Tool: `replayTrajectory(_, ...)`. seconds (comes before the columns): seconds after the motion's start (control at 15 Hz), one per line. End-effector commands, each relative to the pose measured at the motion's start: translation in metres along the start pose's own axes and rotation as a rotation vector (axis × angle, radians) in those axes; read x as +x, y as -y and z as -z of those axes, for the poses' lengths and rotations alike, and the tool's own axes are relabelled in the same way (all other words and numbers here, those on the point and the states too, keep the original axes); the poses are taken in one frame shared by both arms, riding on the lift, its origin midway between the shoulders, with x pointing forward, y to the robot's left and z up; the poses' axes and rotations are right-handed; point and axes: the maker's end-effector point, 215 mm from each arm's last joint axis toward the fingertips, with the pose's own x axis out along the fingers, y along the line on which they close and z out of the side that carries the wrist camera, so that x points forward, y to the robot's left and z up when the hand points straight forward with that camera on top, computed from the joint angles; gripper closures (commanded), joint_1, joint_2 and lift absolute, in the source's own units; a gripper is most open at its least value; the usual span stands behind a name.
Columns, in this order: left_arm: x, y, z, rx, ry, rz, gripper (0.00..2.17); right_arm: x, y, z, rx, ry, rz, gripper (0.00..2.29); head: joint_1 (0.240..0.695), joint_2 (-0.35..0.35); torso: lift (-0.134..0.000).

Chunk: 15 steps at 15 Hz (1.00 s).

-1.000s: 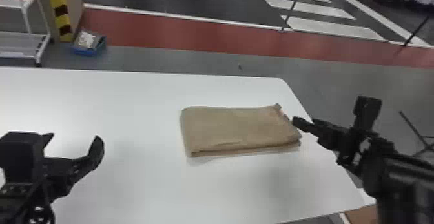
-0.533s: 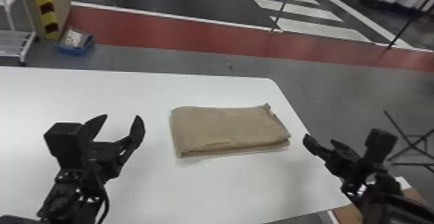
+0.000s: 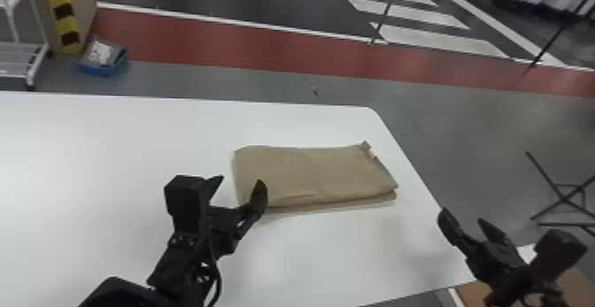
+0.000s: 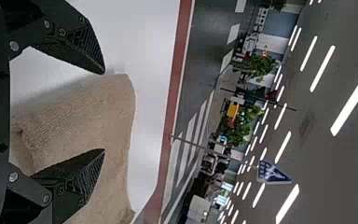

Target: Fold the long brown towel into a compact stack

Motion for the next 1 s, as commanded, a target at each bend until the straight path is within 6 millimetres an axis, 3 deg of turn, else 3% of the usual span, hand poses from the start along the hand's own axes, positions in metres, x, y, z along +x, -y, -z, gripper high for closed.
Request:
replayTrajectory(0.0, 0.005, 0.001, 0.022, 0.038, -0.041, -0.001, 0.26, -0.002, -0.005, 0.008, 0.002, -0.007, -0.011, 0.09, 0.695, -0.35, -0.125)
replayTrajectory(0.53, 0.005, 0.014, 0.034, 0.054, -0.075, 0.031, 0.36, -0.002, -0.003, 0.023, 0.005, -0.021, -0.014, 0.09, 0.695, -0.35, -0.125)
replayTrajectory(0.8, 0.002, 0.035, 0.046, 0.064, -0.097, 0.072, 0.36, -0.002, 0.0, 0.029, 0.007, -0.031, -0.012, 0.09, 0.695, -0.35, -0.125)
replayTrajectory(0.93, 0.001, 0.036, 0.049, 0.072, -0.103, 0.074, 0.52, -0.002, 0.0, 0.029, 0.007, -0.031, -0.013, 0.09, 0.695, -0.35, -0.125)
